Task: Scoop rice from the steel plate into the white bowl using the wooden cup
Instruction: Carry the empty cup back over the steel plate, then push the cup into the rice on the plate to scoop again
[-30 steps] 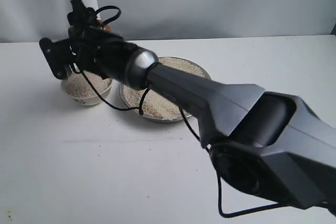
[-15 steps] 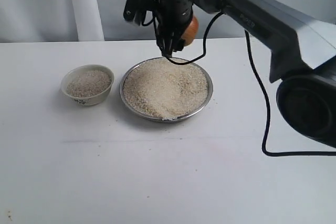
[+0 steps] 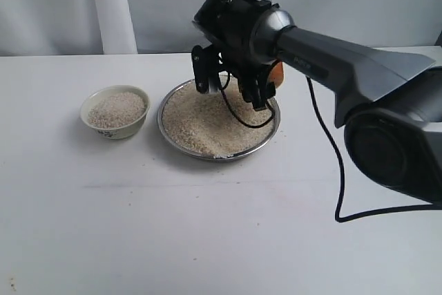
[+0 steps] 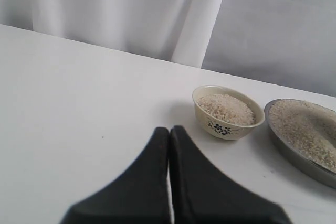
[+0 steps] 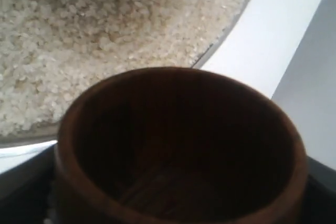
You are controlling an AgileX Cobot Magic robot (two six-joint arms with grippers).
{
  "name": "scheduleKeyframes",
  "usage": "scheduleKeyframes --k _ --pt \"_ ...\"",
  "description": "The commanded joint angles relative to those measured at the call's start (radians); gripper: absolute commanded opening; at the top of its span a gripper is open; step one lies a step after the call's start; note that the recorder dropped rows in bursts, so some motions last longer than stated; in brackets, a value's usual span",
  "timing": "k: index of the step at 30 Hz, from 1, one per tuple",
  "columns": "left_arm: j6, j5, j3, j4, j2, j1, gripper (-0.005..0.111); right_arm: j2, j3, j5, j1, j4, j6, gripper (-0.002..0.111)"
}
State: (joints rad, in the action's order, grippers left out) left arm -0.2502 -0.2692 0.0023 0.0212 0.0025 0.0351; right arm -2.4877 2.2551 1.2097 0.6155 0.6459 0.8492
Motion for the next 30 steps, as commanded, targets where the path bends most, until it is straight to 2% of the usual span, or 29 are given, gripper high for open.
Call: scheduleKeyframes --k 1,16,30 --pt "-0.003 0.003 -0.002 -0.003 -0.003 -0.005 0.000 -0.060 -0.002 -0.040 0.005 0.089 0.035 0.000" --pt "-0.003 0.003 -0.002 -0.003 -0.003 -0.005 0.000 -0.100 -0.002 -0.089 0.016 0.061 0.004 0.000" --pt "-0.003 0.003 -0.002 -0.003 -0.003 -0.005 0.000 -0.160 -0.002 -0.178 0.083 0.067 -0.047 0.000"
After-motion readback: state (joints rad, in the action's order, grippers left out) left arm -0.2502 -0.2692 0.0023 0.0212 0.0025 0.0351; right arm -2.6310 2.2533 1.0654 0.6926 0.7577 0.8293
